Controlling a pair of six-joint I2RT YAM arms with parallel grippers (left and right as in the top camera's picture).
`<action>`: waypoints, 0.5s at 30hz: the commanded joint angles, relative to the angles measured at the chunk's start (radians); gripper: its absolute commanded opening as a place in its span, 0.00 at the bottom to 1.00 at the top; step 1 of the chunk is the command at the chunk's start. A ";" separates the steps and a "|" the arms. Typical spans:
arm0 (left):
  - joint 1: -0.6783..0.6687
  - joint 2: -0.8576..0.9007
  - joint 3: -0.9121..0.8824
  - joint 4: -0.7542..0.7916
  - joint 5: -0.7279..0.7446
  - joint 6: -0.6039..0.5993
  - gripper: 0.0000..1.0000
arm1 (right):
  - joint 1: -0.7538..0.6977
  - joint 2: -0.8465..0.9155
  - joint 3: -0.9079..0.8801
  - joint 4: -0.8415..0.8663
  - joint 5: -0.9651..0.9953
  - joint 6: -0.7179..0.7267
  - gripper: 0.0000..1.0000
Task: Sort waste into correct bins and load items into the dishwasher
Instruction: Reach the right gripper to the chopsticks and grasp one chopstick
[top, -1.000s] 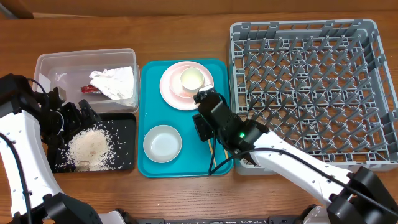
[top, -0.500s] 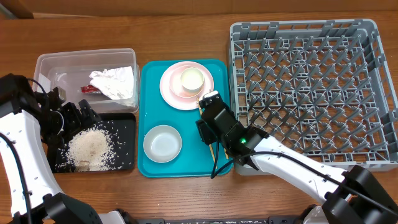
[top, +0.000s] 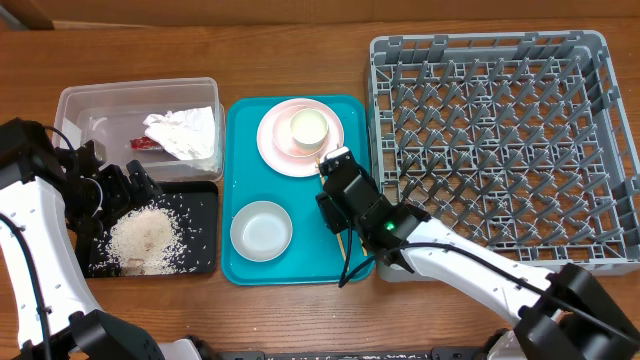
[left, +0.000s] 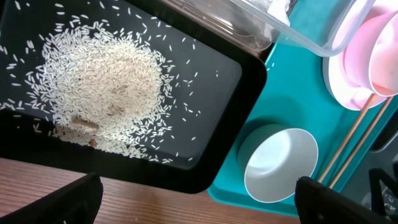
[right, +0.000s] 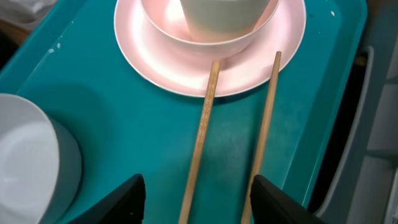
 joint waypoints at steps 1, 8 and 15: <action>-0.008 -0.005 0.020 0.002 -0.002 0.015 1.00 | -0.002 0.046 -0.009 0.003 0.005 -0.007 0.52; -0.008 -0.005 0.020 0.002 -0.002 0.015 1.00 | -0.002 0.132 -0.009 0.026 -0.074 -0.006 0.50; -0.008 -0.005 0.020 0.002 -0.002 0.015 1.00 | -0.002 0.201 -0.009 0.024 -0.098 -0.003 0.50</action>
